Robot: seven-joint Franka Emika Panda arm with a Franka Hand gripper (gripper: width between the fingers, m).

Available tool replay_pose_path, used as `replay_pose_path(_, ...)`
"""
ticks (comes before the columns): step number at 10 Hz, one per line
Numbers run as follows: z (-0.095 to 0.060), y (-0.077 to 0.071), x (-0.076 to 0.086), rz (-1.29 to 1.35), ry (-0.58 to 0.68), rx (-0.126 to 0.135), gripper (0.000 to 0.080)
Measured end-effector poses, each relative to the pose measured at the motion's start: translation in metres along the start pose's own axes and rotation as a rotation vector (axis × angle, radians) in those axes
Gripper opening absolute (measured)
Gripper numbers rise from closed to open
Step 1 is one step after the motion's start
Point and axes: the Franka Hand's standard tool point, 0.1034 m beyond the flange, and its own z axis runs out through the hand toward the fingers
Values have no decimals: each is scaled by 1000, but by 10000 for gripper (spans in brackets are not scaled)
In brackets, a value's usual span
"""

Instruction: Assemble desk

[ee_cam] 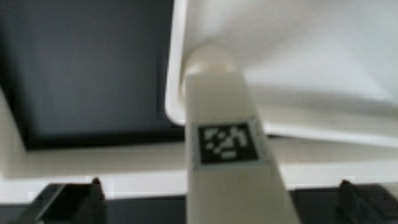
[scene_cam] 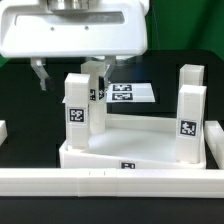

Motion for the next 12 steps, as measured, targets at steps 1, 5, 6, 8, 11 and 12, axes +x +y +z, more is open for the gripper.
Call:
replay_pose_path(1,1,1,7,-5,-42,2,649)
replay_pose_path(5,4,-1,11,-14,-195,23,649)
replay_pose_path(6,4,-3,11,-15,-196,24,649)
replay_pose_path(8,2,-3,12,-19,-194,24,599)
replay_pose_path(11,3,-2,12,-21,-194,24,288)
replay_pose_path(12,3,-2,12,-20,-195,24,288)
